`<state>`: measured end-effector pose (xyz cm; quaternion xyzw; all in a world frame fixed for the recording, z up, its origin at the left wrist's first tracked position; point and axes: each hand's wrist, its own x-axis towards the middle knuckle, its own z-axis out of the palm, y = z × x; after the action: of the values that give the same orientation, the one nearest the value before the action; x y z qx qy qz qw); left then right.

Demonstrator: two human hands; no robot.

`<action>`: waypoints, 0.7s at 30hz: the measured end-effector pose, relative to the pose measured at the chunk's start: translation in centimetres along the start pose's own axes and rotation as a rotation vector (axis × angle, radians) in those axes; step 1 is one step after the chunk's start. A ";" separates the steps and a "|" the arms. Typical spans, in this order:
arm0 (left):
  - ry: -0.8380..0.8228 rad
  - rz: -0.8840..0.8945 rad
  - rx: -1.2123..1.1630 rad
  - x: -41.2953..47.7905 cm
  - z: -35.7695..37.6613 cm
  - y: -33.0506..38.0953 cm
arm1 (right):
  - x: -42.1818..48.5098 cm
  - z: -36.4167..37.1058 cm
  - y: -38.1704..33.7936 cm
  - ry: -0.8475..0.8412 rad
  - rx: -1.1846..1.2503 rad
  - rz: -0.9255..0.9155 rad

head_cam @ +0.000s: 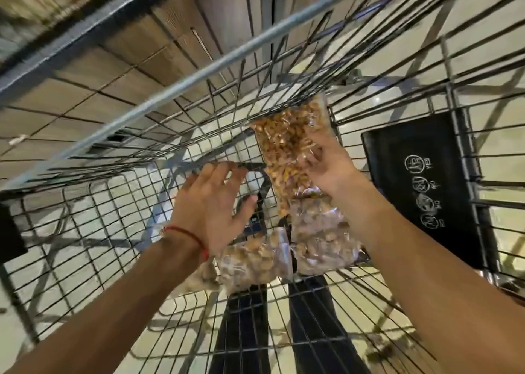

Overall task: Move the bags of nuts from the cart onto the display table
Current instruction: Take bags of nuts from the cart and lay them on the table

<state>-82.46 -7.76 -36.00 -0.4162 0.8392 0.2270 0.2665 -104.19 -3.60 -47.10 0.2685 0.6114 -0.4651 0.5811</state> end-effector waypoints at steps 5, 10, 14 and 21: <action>-0.036 -0.010 0.014 0.7 0.5 0.3 | 0.3 -0.2 0.0 0.015 0.047 0.000; -0.058 -0.016 -0.001 0.6 1.1 0.5 | 0.3 -0.6 -0.3 -0.003 0.103 0.060; -0.069 -0.012 0.009 0.6 1.5 0.6 | -0.6 -0.3 -0.4 -0.052 0.025 0.095; -0.060 -0.031 0.002 0.6 1.7 0.5 | -0.3 0.8 0.0 -0.043 -0.027 0.095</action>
<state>-82.76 -6.79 -37.60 -0.4219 0.8246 0.2342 0.2953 -103.80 -4.28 -46.71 0.2795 0.5916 -0.4345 0.6190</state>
